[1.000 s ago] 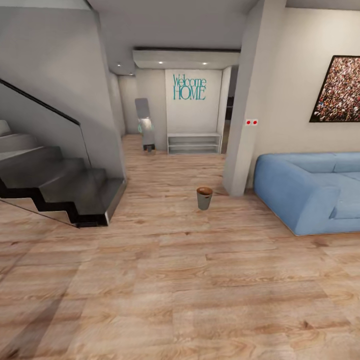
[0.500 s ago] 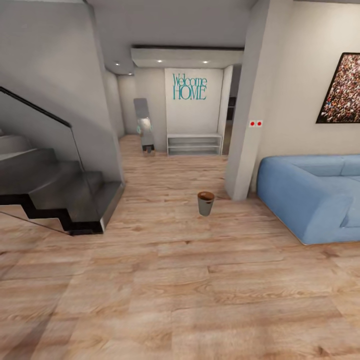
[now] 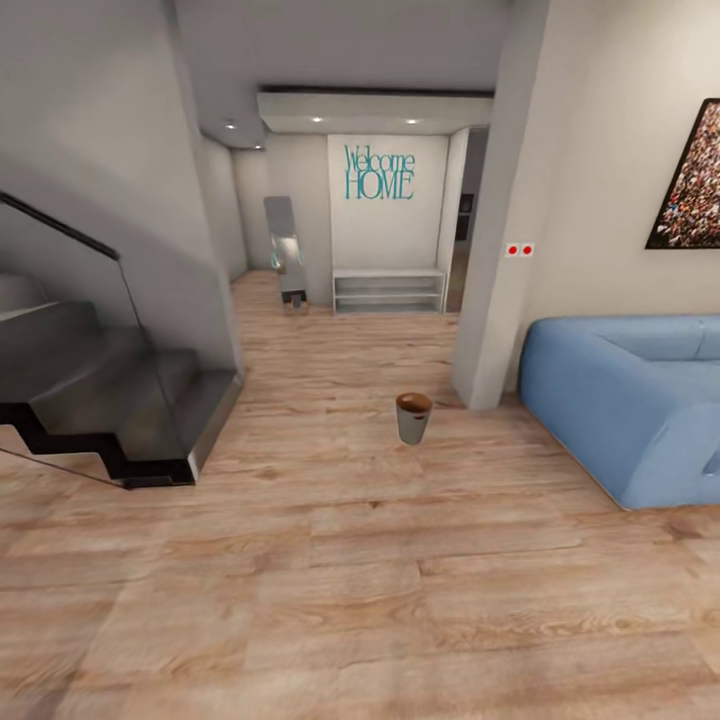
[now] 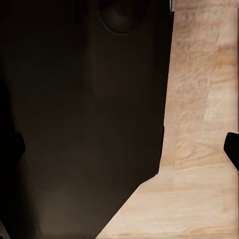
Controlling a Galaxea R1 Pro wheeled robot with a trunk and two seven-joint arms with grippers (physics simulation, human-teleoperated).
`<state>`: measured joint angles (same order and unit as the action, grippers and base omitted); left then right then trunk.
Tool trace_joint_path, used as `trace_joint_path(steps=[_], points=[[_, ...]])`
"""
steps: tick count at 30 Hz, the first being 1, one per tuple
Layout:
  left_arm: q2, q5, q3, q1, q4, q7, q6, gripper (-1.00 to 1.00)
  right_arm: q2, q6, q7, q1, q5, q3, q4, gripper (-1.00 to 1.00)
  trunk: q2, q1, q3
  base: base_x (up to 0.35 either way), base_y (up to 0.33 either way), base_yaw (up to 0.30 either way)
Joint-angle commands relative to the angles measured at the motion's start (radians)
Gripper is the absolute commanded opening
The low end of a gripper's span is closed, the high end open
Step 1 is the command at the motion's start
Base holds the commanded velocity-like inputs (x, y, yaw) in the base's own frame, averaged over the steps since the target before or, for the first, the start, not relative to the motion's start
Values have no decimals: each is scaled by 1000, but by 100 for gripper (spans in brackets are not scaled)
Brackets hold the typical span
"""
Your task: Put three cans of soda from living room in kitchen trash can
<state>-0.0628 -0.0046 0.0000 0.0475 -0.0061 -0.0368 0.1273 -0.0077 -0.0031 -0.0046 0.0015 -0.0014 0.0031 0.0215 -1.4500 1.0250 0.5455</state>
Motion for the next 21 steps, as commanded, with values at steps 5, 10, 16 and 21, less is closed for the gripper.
trace_joint_path(steps=[5,10,16,21], points=[[0,0,0,0,0,0,0,100,0,0,0,0,0,0,0,100,0,0,0,343,-27,0],[0,0,0,0,0,0,0,100,0,0,0,0,0,0,0,100,0,0,0,344,-28,0],[0,0,0,0,0,0,1,100,0,0,0,0,0,0,0,100,0,0,0,344,-40,0],[0,1,0,0,0,0,3,100,0,0,0,0,0,0,0,100,0,0,0,344,-24,0]])
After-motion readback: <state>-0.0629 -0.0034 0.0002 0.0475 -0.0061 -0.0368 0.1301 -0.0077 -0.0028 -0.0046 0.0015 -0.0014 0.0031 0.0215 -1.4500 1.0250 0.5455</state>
